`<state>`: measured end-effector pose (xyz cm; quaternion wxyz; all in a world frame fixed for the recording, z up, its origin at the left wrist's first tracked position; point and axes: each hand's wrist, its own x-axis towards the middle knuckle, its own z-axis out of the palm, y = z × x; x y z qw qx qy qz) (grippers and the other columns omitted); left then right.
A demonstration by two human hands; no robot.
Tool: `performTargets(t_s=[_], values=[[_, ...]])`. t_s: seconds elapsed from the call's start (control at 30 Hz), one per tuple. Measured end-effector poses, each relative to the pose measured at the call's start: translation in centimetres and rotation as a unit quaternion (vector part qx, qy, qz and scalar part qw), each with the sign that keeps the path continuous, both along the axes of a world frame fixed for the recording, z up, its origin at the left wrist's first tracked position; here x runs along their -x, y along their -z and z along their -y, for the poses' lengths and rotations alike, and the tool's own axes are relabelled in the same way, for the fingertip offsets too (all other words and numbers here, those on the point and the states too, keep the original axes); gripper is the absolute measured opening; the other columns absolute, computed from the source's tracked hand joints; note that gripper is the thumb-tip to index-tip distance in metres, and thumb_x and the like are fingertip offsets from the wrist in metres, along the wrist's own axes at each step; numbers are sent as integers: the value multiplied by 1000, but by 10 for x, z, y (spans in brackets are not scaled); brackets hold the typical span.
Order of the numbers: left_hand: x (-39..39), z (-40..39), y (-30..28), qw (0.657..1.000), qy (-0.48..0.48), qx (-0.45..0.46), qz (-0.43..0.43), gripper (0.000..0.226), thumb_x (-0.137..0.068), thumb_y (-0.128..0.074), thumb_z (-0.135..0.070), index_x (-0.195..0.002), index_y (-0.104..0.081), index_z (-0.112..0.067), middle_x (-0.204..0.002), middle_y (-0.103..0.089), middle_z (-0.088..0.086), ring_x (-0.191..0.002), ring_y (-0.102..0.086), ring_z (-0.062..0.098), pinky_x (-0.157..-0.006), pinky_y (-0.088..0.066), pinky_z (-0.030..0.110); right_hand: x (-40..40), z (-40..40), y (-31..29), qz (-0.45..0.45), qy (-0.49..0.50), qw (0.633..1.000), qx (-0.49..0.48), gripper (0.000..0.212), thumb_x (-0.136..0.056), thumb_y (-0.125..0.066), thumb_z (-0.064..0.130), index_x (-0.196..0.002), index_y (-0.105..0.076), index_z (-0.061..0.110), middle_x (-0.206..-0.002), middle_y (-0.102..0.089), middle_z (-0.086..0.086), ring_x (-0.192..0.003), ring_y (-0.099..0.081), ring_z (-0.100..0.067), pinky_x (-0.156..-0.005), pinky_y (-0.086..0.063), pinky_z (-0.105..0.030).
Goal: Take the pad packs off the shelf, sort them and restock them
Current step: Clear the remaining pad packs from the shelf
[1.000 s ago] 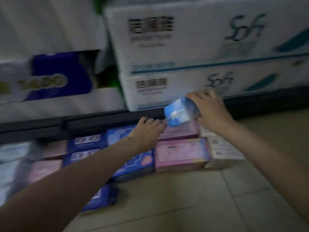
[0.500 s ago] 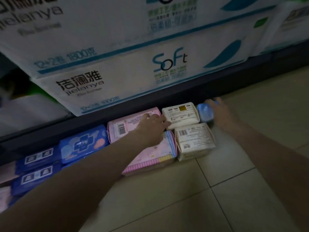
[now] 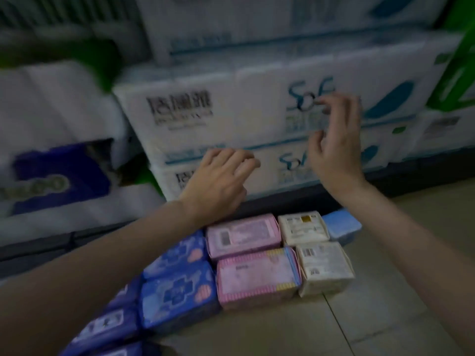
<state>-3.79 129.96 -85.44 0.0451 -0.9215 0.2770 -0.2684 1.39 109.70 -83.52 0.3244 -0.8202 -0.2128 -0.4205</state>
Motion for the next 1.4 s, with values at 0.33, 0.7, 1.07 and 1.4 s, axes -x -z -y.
performTargets(t_s=[0.33, 0.7, 1.07, 1.4], values=[[24, -142, -202, 971, -138, 74, 183, 40, -74, -40, -23, -109, -55, -10, -109, -57, 13, -98, -47, 26, -83, -30, 33, 5, -125, -183, 195, -42, 974, 105, 42, -74, -42, 10, -116, -38, 16, -119, -32, -5, -106, -38, -28, -89, -33, -36], [-13, -181, -339, 934, -210, 104, 271, 42, -76, -38, -26, -111, -57, -11, -113, -56, 10, -101, -52, 31, -85, -37, 40, -36, -188, -322, 137, -2, 974, 178, 49, -82, -55, 8, -131, -45, 6, -141, -37, -15, -128, -35, -31, -103, -32, -45], [-80, -205, -375, 919, -326, 134, 175, 56, -93, -45, -29, -145, -24, -32, -147, -28, -4, -135, -23, 21, -108, -20, 39, -142, -260, -379, -233, 1, 908, 349, 69, -93, -47, 11, -150, -7, 11, -155, -16, -13, -140, -23, -30, -114, -24, -41], [-123, -203, -375, 944, -287, 117, 116, 73, -89, -53, -43, -148, -11, -33, -153, -17, -10, -140, -15, 15, -111, -15, 38, -172, -258, -381, -200, 24, 905, 375, 101, -78, -73, 16, -150, -3, 26, -152, -14, -11, -135, -29, -33, -107, -37, -43]])
